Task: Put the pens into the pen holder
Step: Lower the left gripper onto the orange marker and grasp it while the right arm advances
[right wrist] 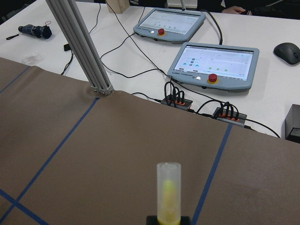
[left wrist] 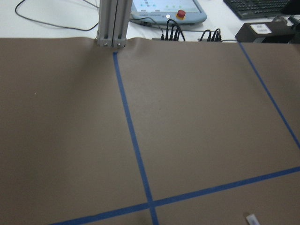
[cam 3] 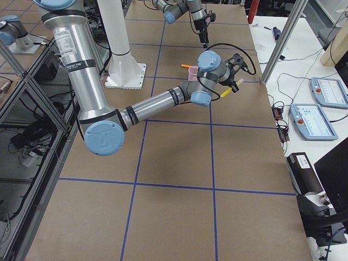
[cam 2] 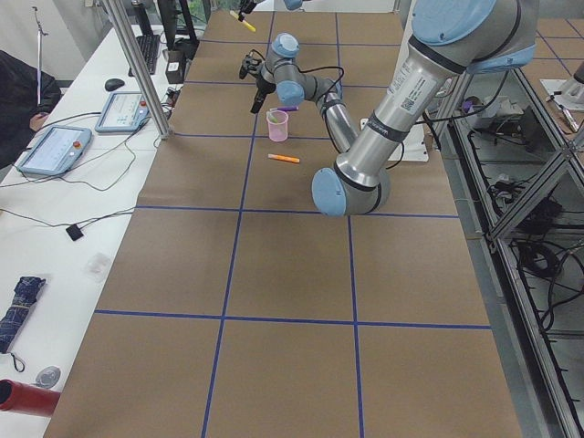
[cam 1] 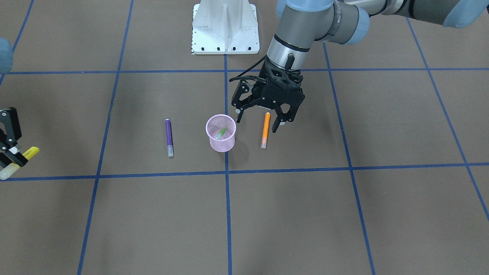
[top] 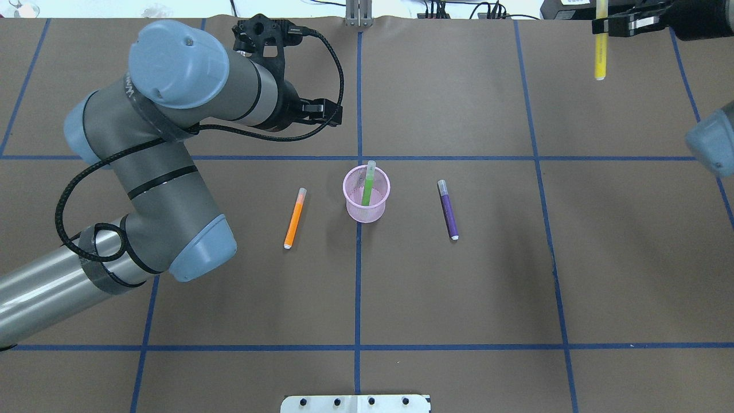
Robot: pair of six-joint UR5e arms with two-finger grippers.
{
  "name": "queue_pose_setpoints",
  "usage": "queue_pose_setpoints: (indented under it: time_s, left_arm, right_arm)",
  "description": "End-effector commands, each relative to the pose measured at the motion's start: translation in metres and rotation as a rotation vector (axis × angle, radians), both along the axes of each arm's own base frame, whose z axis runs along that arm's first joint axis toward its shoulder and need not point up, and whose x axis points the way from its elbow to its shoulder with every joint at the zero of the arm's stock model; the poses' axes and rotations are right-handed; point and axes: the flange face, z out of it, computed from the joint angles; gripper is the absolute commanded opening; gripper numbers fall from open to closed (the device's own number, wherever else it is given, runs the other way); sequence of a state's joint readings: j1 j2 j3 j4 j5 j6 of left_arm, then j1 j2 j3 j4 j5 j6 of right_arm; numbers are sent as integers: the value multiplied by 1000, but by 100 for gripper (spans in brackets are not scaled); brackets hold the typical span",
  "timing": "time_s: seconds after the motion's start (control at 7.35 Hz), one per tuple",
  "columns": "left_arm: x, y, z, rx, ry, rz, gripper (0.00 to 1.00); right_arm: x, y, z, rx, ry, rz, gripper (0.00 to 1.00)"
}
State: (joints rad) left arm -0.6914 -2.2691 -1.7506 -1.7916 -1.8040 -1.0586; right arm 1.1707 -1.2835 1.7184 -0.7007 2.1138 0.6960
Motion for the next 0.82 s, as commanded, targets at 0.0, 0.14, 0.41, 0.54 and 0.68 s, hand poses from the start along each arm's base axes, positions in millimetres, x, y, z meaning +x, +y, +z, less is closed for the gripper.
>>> queue_pose_setpoints:
  time_s: [0.0, 0.14, 0.41, 0.54, 0.68]
  left_arm:
    - [13, 1, 26, -126, -96, 70, 99]
    - [22, -2, 39, -159, -116, 97, 99]
    - [67, -2, 75, -212, -181, 139, 99]
    - [82, 1, 88, -228, -205, 154, 98]
    - [99, 3, 99, -223, -202, 171, 98]
  right_arm:
    - [-58, 25, -14, 50, -88, 33, 0]
    - [-76, 33, -17, 62, -88, 46, 0]
    - [-94, 43, -26, 85, -92, 66, 0]
    - [-108, 54, -35, 106, -100, 89, 0]
    - [-114, 58, -37, 111, -101, 98, 0]
